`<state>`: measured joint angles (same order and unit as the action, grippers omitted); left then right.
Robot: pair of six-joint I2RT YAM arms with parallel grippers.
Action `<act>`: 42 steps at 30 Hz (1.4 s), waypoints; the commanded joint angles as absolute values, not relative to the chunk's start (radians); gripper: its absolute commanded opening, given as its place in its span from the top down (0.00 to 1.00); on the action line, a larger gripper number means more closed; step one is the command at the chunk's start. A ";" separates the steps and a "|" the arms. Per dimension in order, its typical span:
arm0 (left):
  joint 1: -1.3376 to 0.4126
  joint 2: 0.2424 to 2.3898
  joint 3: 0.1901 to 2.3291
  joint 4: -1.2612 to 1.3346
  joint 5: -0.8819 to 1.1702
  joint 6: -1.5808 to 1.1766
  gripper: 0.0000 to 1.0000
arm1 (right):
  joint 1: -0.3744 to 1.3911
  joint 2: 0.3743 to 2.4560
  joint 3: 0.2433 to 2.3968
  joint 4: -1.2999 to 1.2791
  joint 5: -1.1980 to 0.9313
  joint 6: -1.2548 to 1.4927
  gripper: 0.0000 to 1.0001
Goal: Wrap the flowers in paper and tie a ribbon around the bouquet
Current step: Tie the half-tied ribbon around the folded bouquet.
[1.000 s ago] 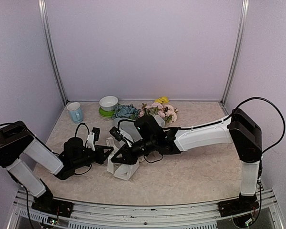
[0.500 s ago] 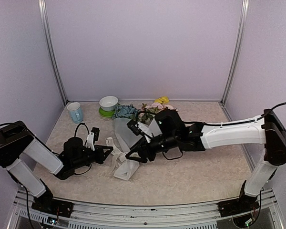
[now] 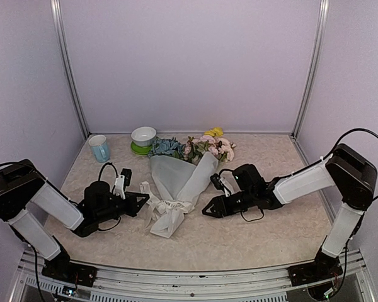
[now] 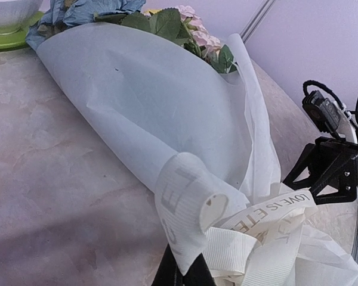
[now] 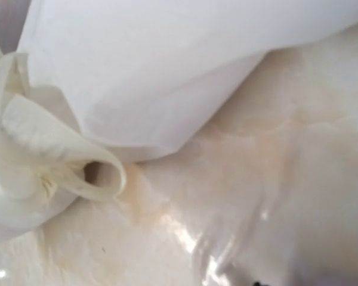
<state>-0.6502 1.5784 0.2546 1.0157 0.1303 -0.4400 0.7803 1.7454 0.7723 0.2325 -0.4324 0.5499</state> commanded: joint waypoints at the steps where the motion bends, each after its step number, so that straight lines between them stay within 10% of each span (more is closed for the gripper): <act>1: -0.648 1.567 0.269 1.005 0.125 -0.423 1.00 | 0.796 1.811 0.812 0.403 -0.522 0.599 0.47; 21: -0.646 1.584 0.295 0.990 0.131 -0.407 1.00 | 0.833 1.977 0.955 0.368 -0.503 0.528 0.59; 30: -0.642 1.576 0.292 0.991 0.130 -0.411 1.00 | 0.832 1.941 0.948 0.350 -0.499 0.484 1.00; 42: -0.557 1.575 0.289 0.990 0.130 -0.483 1.00 | 0.832 1.852 0.878 0.241 -0.469 0.441 1.00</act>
